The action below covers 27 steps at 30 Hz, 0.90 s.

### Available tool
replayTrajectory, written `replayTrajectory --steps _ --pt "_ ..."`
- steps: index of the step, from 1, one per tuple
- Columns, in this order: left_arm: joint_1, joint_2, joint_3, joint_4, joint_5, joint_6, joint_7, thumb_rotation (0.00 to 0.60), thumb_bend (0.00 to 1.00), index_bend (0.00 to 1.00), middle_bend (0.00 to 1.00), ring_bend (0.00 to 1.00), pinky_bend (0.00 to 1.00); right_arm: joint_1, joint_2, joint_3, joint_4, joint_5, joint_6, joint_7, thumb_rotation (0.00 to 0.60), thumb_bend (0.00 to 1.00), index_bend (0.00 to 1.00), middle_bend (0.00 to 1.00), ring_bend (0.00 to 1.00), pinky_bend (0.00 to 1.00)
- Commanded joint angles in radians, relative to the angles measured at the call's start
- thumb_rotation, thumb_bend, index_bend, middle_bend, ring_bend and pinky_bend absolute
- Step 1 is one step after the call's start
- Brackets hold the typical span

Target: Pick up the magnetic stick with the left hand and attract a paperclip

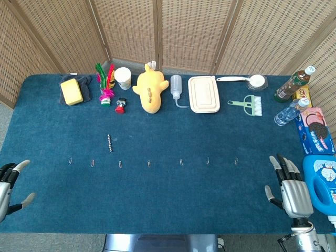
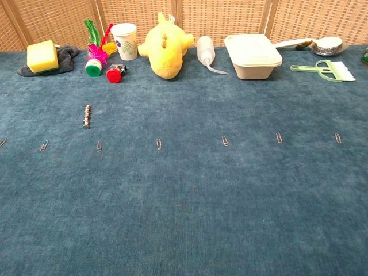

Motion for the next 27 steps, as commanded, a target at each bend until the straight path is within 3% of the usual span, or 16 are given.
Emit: replayTrajectory --steps 1,9,13,21,27 --pt "-0.009 -0.009 0.0 0.003 -0.001 -0.019 -0.001 0.581 0.34 0.15 0.24 0.16 0.33 -0.002 -0.005 -0.003 0.006 0.003 -0.001 0.005 0.6 0.44 0.0 0.01 0.0 0.11" --pt "-0.067 -0.013 -0.034 0.039 -0.04 -0.108 -0.081 0.591 0.34 0.15 0.24 0.16 0.31 -0.013 -0.004 -0.011 0.015 -0.007 0.019 0.026 0.6 0.44 0.0 0.01 0.0 0.11" --pt "-0.122 0.013 -0.059 0.034 -0.096 -0.21 -0.164 0.581 0.34 0.15 0.24 0.17 0.31 -0.023 0.003 -0.013 0.015 -0.011 0.037 0.035 0.6 0.44 0.0 0.01 0.0 0.11" --pt "-0.32 0.063 -0.152 0.032 -0.254 -0.546 -0.357 0.579 0.34 0.14 0.24 0.2 0.31 -0.048 0.006 -0.021 0.028 -0.008 0.067 0.055 0.6 0.44 0.0 0.01 0.0 0.11" --pt "-0.472 0.019 -0.225 0.111 -0.363 -0.754 -0.428 0.575 0.34 0.14 0.24 0.2 0.31 -0.075 0.009 -0.023 0.033 -0.008 0.109 0.058 0.6 0.44 0.0 0.01 0.0 0.11"
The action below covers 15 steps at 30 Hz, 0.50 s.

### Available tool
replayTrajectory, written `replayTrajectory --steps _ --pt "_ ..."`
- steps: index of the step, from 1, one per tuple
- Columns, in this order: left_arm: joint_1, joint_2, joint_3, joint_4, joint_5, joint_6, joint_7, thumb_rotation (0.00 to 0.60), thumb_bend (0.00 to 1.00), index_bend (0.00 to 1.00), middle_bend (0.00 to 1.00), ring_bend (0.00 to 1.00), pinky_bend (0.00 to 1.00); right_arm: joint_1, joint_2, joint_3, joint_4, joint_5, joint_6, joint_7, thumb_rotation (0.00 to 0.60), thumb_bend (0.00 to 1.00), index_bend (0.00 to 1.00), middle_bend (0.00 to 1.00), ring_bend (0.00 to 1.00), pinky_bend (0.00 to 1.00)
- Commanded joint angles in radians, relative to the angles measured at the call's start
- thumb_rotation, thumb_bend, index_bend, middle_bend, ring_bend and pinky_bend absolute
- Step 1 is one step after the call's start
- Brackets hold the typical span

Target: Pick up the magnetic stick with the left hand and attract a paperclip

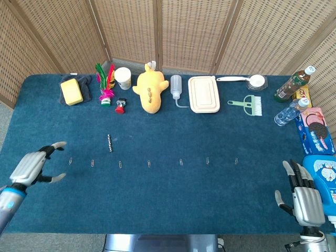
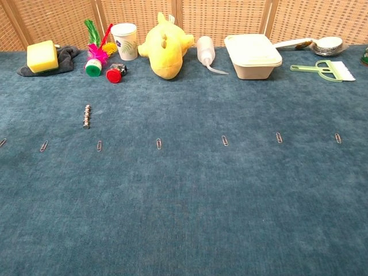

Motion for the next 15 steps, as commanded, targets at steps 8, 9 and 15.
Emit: replayTrajectory --steps 8,9,15 --pt "-0.252 -0.142 -0.097 0.176 -0.215 -0.294 -0.067 0.574 0.34 0.14 0.24 0.21 0.31 -0.035 -0.002 -0.004 0.006 0.009 0.035 0.003 0.6 0.44 0.0 0.01 0.0 0.11" --pt "-0.267 -0.161 -0.097 0.192 -0.231 -0.308 -0.06 0.573 0.34 0.14 0.24 0.22 0.31 -0.036 -0.001 -0.003 0.006 0.01 0.037 0.002 0.6 0.44 0.0 0.01 0.0 0.11" --pt "-0.337 -0.241 -0.089 0.265 -0.321 -0.357 -0.011 0.569 0.34 0.14 0.25 0.27 0.31 -0.039 -0.004 0.001 0.005 0.016 0.035 -0.007 0.6 0.44 0.0 0.01 0.0 0.11"
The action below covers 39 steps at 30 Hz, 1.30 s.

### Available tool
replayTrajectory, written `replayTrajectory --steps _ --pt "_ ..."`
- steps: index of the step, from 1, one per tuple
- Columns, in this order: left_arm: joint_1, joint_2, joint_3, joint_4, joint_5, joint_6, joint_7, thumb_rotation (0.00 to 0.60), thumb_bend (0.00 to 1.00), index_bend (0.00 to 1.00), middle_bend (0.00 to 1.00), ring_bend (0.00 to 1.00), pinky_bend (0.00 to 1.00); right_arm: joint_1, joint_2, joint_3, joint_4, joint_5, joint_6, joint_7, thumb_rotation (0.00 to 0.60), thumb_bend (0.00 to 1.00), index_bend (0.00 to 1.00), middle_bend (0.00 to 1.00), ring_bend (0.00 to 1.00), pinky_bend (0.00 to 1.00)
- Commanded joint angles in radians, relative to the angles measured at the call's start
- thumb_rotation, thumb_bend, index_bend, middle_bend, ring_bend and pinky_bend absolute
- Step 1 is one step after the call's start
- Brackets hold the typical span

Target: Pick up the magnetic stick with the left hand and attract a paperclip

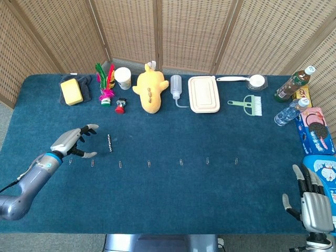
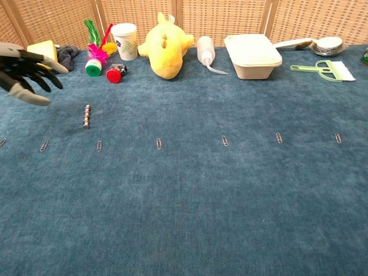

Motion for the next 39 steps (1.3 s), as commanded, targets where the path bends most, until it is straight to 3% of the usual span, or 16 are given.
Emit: replayTrajectory --steps 1,19,39 --pt "-0.035 -0.033 0.008 0.025 -0.04 -0.024 0.036 0.568 0.34 0.14 0.25 0.29 0.31 -0.002 -0.002 0.002 0.0 0.005 -0.001 -0.001 0.6 0.44 0.0 0.01 0.0 0.11" --pt "-0.099 -0.11 0.038 0.093 -0.171 -0.023 0.115 0.569 0.34 0.13 0.25 0.32 0.31 -0.008 -0.012 0.015 0.01 0.027 -0.011 0.003 0.6 0.44 0.01 0.01 0.0 0.11" --pt "-0.153 -0.16 0.047 0.097 -0.254 0.007 0.19 0.569 0.34 0.13 0.25 0.32 0.31 -0.026 -0.009 0.018 0.022 0.033 0.001 0.022 0.6 0.44 0.01 0.01 0.0 0.11"
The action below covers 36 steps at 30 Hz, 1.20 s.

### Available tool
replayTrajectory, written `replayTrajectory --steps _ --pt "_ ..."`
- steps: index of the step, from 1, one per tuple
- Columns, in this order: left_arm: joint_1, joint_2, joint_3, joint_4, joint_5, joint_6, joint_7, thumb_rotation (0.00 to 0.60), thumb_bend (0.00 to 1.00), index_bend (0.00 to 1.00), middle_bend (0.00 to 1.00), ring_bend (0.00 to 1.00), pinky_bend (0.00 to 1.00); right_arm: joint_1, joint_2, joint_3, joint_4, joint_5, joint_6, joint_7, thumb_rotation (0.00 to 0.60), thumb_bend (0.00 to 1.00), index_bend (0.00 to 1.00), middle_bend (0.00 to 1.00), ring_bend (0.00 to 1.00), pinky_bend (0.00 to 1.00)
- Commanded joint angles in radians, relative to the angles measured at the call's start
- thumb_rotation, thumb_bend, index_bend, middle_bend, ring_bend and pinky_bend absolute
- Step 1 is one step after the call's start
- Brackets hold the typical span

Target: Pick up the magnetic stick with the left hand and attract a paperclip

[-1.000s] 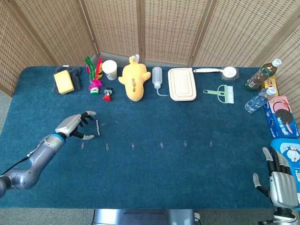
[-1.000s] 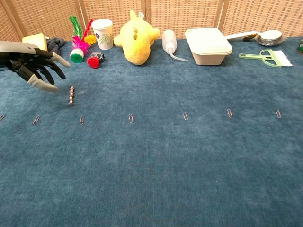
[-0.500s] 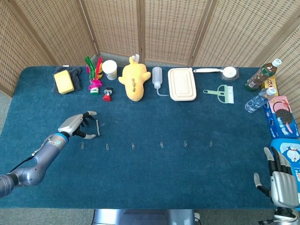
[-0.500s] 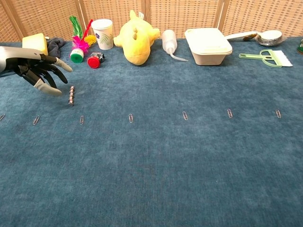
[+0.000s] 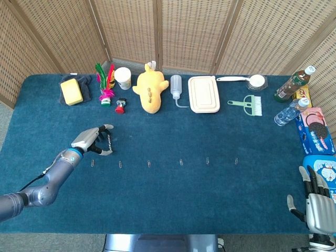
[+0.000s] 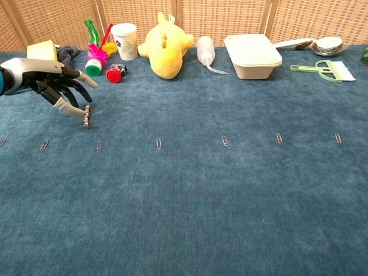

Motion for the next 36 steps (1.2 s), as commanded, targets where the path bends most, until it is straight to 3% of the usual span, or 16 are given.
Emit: replayTrajectory --steps 1,25,32,36 --pt "-0.006 -0.008 -0.001 -0.003 -0.004 0.011 0.01 0.569 0.34 0.13 0.25 0.32 0.31 -0.003 0.001 0.0 0.002 -0.001 0.004 0.003 0.6 0.44 0.01 0.01 0.0 0.11" --pt "-0.055 -0.066 -0.009 -0.001 -0.067 0.032 0.058 0.567 0.34 0.13 0.25 0.32 0.31 -0.022 0.003 -0.003 0.004 -0.01 0.021 0.009 0.6 0.44 0.01 0.01 0.0 0.11" --pt "-0.045 -0.052 -0.033 -0.05 -0.017 0.049 0.032 0.567 0.34 0.13 0.25 0.31 0.31 -0.027 0.004 -0.003 0.0 -0.013 0.026 0.006 0.6 0.44 0.01 0.01 0.0 0.11" --pt "-0.025 -0.014 -0.016 -0.098 0.059 0.037 0.023 0.564 0.34 0.13 0.25 0.3 0.31 -0.03 0.006 -0.003 -0.001 -0.014 0.029 0.007 0.6 0.44 0.01 0.01 0.0 0.11"
